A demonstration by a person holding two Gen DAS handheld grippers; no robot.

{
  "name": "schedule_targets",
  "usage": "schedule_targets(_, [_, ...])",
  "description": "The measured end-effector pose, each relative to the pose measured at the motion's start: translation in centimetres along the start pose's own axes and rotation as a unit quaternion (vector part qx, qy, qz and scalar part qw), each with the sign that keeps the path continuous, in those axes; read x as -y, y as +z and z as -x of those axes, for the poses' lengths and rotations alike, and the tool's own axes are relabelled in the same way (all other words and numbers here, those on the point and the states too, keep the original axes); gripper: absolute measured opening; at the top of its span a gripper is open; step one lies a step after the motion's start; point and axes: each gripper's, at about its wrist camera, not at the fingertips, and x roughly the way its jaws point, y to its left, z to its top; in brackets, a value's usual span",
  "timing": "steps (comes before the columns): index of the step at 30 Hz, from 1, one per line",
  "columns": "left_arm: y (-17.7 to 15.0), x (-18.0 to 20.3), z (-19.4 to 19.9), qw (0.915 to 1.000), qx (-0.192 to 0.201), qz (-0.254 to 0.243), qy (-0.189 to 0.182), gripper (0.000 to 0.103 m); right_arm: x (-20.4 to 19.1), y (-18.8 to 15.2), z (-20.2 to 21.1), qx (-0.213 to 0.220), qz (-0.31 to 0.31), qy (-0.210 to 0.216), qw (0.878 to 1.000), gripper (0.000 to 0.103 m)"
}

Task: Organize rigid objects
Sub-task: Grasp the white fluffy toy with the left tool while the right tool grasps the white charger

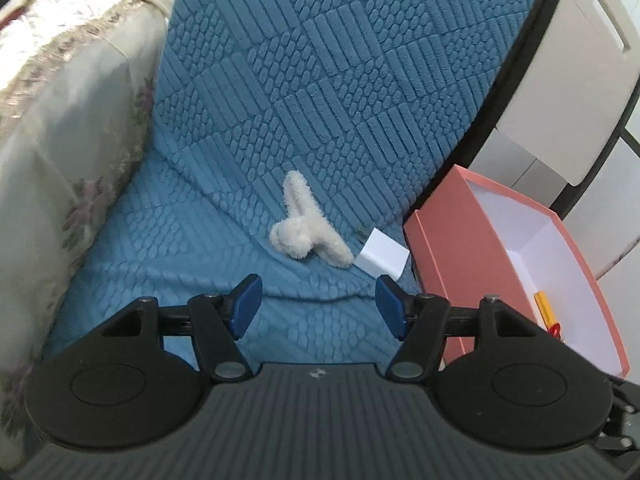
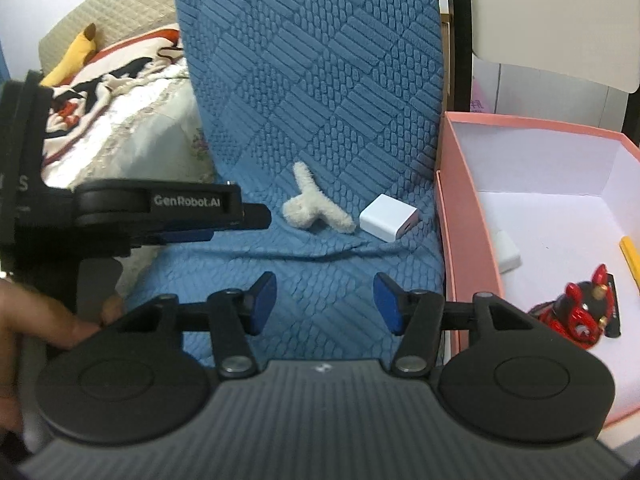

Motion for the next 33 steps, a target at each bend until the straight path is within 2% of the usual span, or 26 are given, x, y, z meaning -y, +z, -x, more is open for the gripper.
schedule_targets(4, [1.2,-1.2,-2.2,1.0000,-0.006,-0.003,-0.001,0.068,-0.1,0.3,-2.4,-0.002,-0.003,-0.009,1.000,0.056])
schedule_targets(10, [3.1,-3.0,-5.7,0.9993,-0.025,0.015,-0.022,0.067,-0.2,1.2,-5.5,-0.001,-0.011,-0.021,1.000,0.055])
schedule_targets(20, [5.9,-3.4,-10.3,0.9973,-0.047,0.032,-0.047,0.067,1.1,3.4,-11.3,-0.010,-0.041,-0.063,0.997,0.053])
schedule_targets(26, [6.8,-3.3,-12.8,0.9962,-0.069,0.040,-0.037,0.067,2.1,4.0,-14.1,-0.027,-0.070,-0.100,0.992,0.053])
schedule_targets(33, [7.1,-3.7,-14.9,0.9931,-0.096,0.062,-0.028,0.067,3.1,4.9,-15.5,-0.018,-0.093,-0.114,0.989,0.054])
